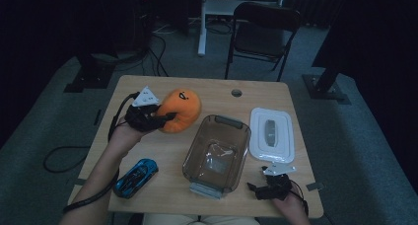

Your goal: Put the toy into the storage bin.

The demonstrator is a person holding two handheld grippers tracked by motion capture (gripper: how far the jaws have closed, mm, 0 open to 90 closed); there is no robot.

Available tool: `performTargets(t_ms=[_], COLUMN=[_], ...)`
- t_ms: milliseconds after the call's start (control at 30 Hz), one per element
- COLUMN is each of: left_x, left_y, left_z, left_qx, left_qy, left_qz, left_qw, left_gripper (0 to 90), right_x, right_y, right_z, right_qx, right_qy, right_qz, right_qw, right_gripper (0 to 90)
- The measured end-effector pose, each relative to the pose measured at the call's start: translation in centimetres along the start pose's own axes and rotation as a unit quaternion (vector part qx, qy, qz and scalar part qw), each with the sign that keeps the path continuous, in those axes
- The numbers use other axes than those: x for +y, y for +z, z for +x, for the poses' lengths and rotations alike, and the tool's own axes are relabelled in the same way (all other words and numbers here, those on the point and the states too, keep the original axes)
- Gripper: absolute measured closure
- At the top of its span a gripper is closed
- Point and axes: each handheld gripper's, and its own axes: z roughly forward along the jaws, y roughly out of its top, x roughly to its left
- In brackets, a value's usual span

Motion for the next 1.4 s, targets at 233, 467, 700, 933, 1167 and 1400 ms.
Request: performTargets(t_ms=[233,467,700,933,1167,1400], left_x=[1.4,2.5,3.2,3.3,2.8,2.5], left_y=[1.6,3.7,5.9,7.8,9.3,10.2], left_z=[-1.6,-3.1,-4.6,-5.6,-6.2,-6.9], left_qx=[-0.034,-0.063,-0.085,-0.093,-0.111,-0.126], left_qy=[0.019,0.043,0.058,0.062,0.073,0.076], left_qz=[-0.004,0.001,0.016,0.039,0.06,0.069], left_qw=[0.9992,0.9971,0.9945,0.993,0.9893,0.9867], left_gripper=[64.2,63.9,63.8,63.4,63.2,62.4], right_x=[0.0,0.0,0.0,0.0,0.0,0.0], right_y=[0.0,0.0,0.0,0.0,0.0,0.0], right_z=[0.0,0.0,0.0,0.0,0.0,0.0], right_qx=[0.0,0.0,0.0,0.0,-0.001,-0.003], right_qy=[0.0,0.0,0.0,0.0,0.0,0.002], right_qz=[0.0,0.0,0.0,0.0,0.0,-0.001], right_qw=[1.0,1.0,1.0,1.0,1.0,1.0], right_gripper=[13.0,13.0,13.0,13.0,13.0,13.1])
